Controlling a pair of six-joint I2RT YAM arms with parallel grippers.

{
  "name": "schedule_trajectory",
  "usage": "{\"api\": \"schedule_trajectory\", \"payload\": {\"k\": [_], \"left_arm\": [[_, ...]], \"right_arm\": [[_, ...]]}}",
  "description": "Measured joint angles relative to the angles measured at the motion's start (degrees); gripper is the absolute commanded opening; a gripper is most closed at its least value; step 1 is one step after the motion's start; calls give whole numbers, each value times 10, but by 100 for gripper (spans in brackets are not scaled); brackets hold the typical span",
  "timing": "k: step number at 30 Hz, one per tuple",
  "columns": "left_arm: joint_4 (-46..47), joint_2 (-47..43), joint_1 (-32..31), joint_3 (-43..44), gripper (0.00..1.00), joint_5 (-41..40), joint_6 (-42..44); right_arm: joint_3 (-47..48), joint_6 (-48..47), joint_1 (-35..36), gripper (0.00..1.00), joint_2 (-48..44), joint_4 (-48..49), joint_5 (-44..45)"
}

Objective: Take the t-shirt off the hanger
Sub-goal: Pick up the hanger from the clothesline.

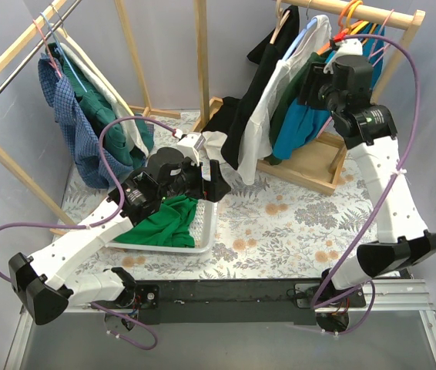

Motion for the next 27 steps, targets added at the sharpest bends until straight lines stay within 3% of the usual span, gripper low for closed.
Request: {"api": "schedule_trajectory", "payload": {"k": [9, 17, 22, 23, 25, 27], "left_arm": [[3, -2, 0, -2, 98, 1, 0], [11, -3, 0, -15, 98, 4, -1], [11, -8, 0, -18, 98, 4, -2], [11, -10, 0, -19, 98, 4, -2], [11, -14, 0, -19, 98, 4, -2], [12, -18, 0, -19, 98, 4, -2]], "right_arm": [[-22, -22, 0, 54, -72, -1, 108], [13, -46, 0, 48, -38, -7, 139], [17, -46, 0, 32, -9, -17, 140], [16, -45, 0, 16, -5, -20, 140], [16, -41, 0, 2, -3, -24, 146], [20, -30, 0, 1, -3, -28, 155]]}}
